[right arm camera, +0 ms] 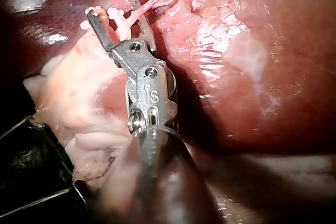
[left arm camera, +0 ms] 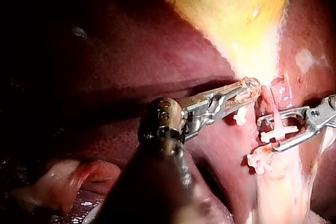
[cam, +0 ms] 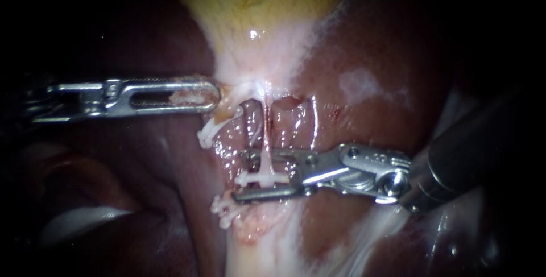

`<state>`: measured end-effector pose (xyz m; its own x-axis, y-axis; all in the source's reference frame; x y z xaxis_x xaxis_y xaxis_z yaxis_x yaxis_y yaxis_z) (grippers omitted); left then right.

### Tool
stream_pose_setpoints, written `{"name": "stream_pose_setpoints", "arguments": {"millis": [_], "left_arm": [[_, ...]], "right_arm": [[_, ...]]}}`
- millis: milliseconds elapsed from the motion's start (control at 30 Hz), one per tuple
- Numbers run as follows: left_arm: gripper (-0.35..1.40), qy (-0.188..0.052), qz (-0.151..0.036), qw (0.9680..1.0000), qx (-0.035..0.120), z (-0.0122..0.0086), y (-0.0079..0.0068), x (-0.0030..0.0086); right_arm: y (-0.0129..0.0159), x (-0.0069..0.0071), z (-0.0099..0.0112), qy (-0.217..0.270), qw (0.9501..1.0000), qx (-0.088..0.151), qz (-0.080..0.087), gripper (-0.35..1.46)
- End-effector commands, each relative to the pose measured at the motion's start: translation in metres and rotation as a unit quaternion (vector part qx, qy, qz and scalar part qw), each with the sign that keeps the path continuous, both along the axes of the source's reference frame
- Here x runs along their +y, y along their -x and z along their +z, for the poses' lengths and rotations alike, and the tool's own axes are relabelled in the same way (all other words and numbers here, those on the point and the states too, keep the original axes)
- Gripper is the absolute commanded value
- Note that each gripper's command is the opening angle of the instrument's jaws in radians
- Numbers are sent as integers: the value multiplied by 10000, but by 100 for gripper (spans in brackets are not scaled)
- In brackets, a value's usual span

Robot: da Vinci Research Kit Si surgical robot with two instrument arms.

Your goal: Going back first clip right tube

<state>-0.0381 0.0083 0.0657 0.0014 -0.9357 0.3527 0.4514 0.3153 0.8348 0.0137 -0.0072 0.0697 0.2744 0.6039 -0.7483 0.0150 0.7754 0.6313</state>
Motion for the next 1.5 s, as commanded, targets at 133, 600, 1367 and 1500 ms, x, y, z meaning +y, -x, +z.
{"name": "stream_pose_setpoints", "arguments": {"millis": [133, 600, 1367, 1500], "left_arm": [[-35, 0, 1, 10000, 1, 0, 0, 0], [-35, 0, 0, 10000, 1, -1, 0, -1], [-35, 27, -25, 10000, 4, 6, 6, -4], [-35, 27, 37, 10000, 38, 19, 17, -9]], "right_arm": [[14, 2, 2, 168, 9999, -1, -13, 50], [79, 21, -25, 726, 9970, 141, -229, 50], [123, 50, -59, 1140, 9927, 205, -335, 50], [124, 49, -60, 1140, 9927, 206, -338, 50]]}}
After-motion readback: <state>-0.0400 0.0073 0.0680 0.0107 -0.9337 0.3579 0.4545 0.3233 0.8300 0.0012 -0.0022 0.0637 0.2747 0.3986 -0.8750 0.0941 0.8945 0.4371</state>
